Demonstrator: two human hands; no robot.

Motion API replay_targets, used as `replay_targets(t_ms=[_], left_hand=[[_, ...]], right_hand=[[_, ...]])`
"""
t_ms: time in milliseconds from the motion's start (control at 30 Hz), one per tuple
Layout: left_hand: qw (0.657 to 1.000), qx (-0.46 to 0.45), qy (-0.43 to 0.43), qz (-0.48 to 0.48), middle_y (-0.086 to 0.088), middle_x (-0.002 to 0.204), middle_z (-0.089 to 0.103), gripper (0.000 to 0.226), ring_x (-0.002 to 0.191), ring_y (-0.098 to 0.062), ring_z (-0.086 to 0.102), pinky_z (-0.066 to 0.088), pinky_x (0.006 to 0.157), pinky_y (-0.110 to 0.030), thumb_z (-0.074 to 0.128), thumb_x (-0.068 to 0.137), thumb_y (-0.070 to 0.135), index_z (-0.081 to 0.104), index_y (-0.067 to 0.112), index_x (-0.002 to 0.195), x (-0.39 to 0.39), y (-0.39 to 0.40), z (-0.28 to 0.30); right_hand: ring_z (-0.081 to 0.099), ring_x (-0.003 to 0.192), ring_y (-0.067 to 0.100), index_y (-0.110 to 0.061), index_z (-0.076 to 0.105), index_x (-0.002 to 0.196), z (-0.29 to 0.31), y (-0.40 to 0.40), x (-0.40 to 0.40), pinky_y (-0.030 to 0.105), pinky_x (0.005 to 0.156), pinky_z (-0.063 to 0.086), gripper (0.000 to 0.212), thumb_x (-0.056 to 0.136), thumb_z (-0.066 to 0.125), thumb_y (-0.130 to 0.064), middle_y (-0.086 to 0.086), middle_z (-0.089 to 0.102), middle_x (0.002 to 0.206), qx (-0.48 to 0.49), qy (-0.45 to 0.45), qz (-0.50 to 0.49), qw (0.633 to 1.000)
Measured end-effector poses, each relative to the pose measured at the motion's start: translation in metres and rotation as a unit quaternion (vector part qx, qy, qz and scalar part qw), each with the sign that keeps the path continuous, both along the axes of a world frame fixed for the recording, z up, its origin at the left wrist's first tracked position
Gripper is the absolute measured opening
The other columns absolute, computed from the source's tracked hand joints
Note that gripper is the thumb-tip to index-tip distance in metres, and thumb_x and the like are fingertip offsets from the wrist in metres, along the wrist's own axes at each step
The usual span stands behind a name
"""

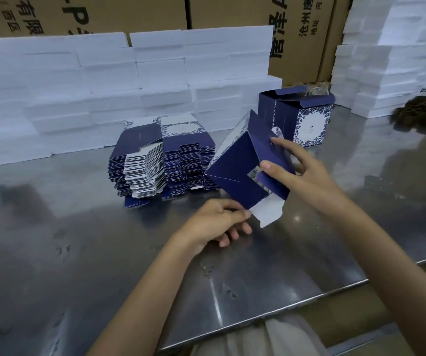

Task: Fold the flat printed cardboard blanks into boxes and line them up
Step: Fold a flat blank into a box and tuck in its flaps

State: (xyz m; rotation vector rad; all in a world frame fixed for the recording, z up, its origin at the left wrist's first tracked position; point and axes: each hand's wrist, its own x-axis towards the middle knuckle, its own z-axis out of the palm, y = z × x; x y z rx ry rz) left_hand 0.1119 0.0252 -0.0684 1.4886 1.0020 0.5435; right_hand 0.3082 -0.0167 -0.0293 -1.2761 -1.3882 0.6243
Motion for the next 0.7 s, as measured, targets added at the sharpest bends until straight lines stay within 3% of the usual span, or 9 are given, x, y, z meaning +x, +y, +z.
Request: replay_targets(t_ms=[100,200,300,400,500,567,633,700], left_hand=[[0.996,-0.045,-0.023,-0.074,-0.005,0.079,0.071,0.023,0.053,-0.01,0.045,0.027,0.034,-0.017,0.062,0.099,0.019,0.064,0.012,0.121,-0.002,-0.003,0.004],[0.986,-0.084,-0.081,-0.121,-0.005,0.08,0.067,0.034,0.056,-0.011,0.042,0.025,0.034,-0.016,0.06,0.099,0.017,0.059,0.003,0.131,0.009,-0.011,0.006],[0.977,-0.115,-0.092,-0.155,-0.004,0.08,0.066,0.037,0.055,-0.01,0.043,0.024,0.033,-0.015,0.059,0.1,0.015,0.054,0.008,0.136,0.022,-0.022,0.007],[0.98,-0.089,-0.025,-0.178,-0.004,0.079,0.067,0.031,0.054,-0.01,0.044,0.025,0.033,-0.016,0.059,0.1,0.018,0.056,0.016,0.131,0.023,-0.026,0.01],[0.991,-0.014,0.051,-0.124,-0.002,0.076,0.066,0.02,0.047,-0.007,0.045,0.027,0.033,-0.016,0.059,0.1,0.018,0.069,0.008,0.115,0.012,-0.021,0.016],[0.995,0.065,0.058,-0.038,0.002,0.066,0.064,0.017,0.041,-0.005,0.044,0.027,0.033,-0.015,0.061,0.099,0.02,0.074,0.009,0.098,0.0,-0.014,0.022],[0.985,0.155,-0.009,0.072,0.006,0.056,0.06,0.02,0.04,-0.003,0.043,0.031,0.038,-0.013,0.065,0.096,0.021,0.075,0.013,0.082,-0.01,-0.004,0.031],[0.948,0.257,-0.08,0.17,0.01,0.061,0.062,0.016,0.05,-0.001,0.05,0.038,0.049,-0.011,0.07,0.092,0.021,0.073,0.018,0.076,-0.016,0.008,0.04]], right_hand=[[0.046,0.137,0.003,-0.037,0.056,0.138,0.016,-0.001,-0.004,0.037,0.114,0.042,0.072,0.072,0.072,-0.06,-0.014,0.049,0.148,-0.002,-0.098,-0.017,0.995],[0.03,0.142,-0.005,-0.042,0.057,0.138,0.027,-0.001,-0.01,0.025,0.115,0.03,0.077,0.067,0.068,-0.069,-0.015,0.036,0.156,0.004,-0.16,-0.038,0.986],[0.04,0.139,0.005,-0.036,0.063,0.132,0.029,0.005,-0.01,0.027,0.117,0.03,0.07,0.071,0.074,-0.067,-0.009,0.044,0.15,-0.014,-0.222,-0.062,0.973],[0.051,0.13,0.015,-0.027,0.064,0.13,0.018,0.012,-0.012,0.038,0.114,0.038,0.058,0.079,0.077,-0.052,-0.005,0.053,0.138,-0.055,-0.283,-0.062,0.956],[0.05,0.13,0.014,-0.026,0.062,0.132,0.008,0.013,-0.006,0.036,0.113,0.038,0.055,0.083,0.079,-0.045,-0.005,0.05,0.139,-0.046,-0.276,-0.073,0.957],[0.046,0.135,0.011,-0.028,0.062,0.132,0.004,0.012,-0.002,0.032,0.115,0.036,0.055,0.082,0.08,-0.043,-0.005,0.047,0.143,-0.04,-0.268,-0.079,0.959],[0.046,0.134,0.011,-0.029,0.064,0.13,0.002,0.013,-0.002,0.029,0.113,0.036,0.052,0.082,0.082,-0.04,-0.007,0.047,0.14,-0.03,-0.262,-0.08,0.961],[0.049,0.13,0.017,-0.028,0.067,0.126,0.002,0.015,-0.004,0.031,0.11,0.039,0.049,0.081,0.084,-0.037,-0.01,0.05,0.131,-0.014,-0.261,-0.085,0.961]])
